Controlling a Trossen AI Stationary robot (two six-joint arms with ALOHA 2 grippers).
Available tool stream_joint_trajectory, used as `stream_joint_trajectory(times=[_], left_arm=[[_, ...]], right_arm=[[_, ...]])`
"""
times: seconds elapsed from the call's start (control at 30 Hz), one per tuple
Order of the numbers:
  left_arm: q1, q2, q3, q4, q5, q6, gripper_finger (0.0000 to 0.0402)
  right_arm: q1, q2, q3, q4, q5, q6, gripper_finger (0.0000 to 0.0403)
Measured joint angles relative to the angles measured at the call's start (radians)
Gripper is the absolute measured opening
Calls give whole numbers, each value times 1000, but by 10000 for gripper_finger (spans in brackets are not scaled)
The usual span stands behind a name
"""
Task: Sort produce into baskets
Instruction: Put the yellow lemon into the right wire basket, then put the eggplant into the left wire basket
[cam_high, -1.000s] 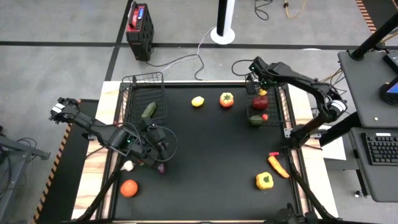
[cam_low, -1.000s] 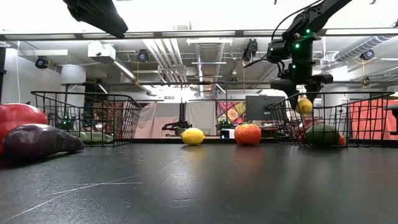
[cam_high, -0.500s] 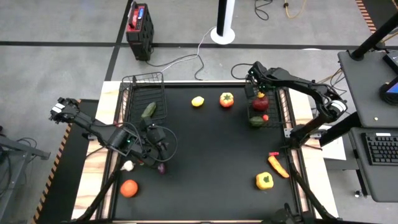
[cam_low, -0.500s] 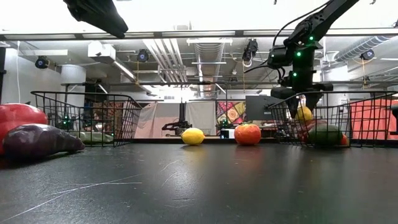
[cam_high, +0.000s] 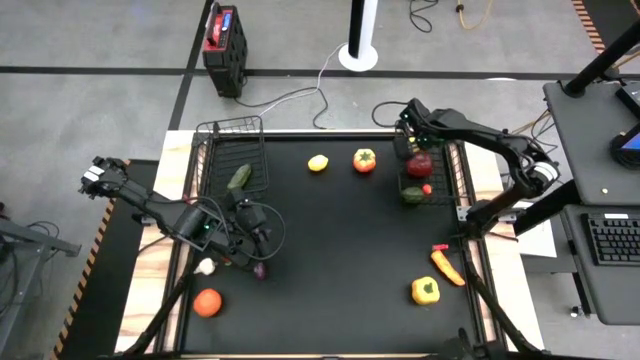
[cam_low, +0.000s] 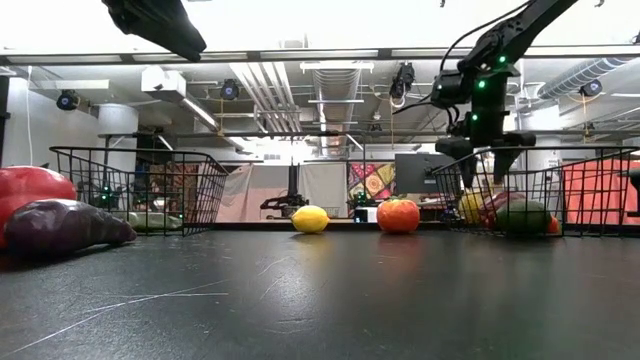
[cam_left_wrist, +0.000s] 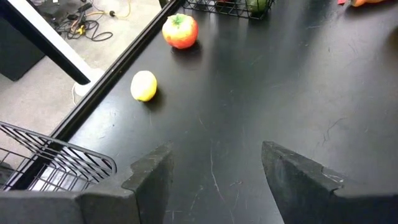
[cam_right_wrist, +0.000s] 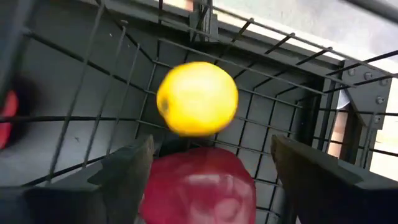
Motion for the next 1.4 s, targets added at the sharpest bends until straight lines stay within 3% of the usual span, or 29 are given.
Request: stream_joint_trajectory(times=[0.23, 0.4, 0.67, 0.8, 0.93, 1.13, 1.4], left_arm=[[0, 0, -1, 0, 11, -29, 223], [0, 0, -1, 2, 70, -78, 223], [-1, 4, -1, -2, 473, -324, 223], [0, 36, -1, -2, 505, -497, 223], [-1, 93, 3, -21, 604, -618, 223], [1, 187, 50, -145, 629, -754, 223], [18, 338, 100, -266, 633, -846, 223]], right_arm=[[25, -125, 0, -1, -24, 11, 324], [115, -244, 0, 0, -85, 24, 325], [398, -370, 0, 15, -95, 86, 325], [526, -377, 0, 50, -77, 97, 325], [617, -359, 0, 74, -30, 88, 325], [694, -330, 0, 118, -15, 45, 325], [714, -303, 0, 130, -14, -33, 325]])
